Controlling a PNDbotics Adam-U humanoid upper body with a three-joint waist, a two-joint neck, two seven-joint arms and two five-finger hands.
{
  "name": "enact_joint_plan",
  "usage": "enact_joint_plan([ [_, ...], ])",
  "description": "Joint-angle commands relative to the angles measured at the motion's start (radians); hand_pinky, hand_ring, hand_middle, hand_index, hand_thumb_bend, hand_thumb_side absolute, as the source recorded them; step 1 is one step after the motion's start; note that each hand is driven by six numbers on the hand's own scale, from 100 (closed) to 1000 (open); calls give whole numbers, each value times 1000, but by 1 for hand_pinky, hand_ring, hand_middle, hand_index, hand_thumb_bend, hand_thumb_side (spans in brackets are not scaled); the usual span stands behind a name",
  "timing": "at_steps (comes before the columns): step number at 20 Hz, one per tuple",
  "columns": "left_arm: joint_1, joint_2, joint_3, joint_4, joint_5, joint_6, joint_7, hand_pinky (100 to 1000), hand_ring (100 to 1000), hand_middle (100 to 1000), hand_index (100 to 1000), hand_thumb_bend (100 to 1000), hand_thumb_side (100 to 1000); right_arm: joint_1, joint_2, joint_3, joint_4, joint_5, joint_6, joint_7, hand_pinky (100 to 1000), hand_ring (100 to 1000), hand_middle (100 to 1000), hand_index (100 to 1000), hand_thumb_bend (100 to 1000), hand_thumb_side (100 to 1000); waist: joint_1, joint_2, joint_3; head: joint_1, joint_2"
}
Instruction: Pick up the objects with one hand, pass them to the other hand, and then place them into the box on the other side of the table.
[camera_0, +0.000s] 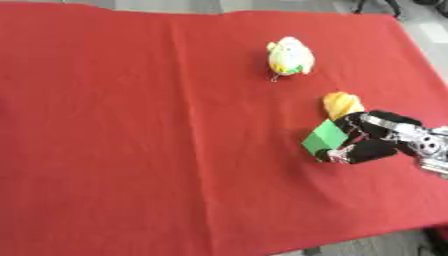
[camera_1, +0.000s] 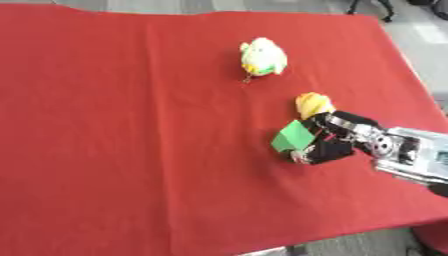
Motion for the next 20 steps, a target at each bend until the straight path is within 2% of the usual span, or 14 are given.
enact_joint_plan([
  [1,-15,14,0,-14,5,0,-4,1000,780,730,701,127,717,-15,-19,-4,-3,-5,10,5,724,725,655,819,520,320,8,3,1,-6,6],
  [7,-15,15,-1,-14,5,0,-5,1000,780,728,699,128,720,-21,-17,-4,-3,-14,30,9,713,716,653,816,523,297,9,4,0,-7,6],
  [20,-14,16,-6,-11,4,4,-8,1000,782,729,698,129,727,-35,-10,-6,-3,-62,31,-61,704,686,587,755,414,246,9,5,-1,-8,6],
])
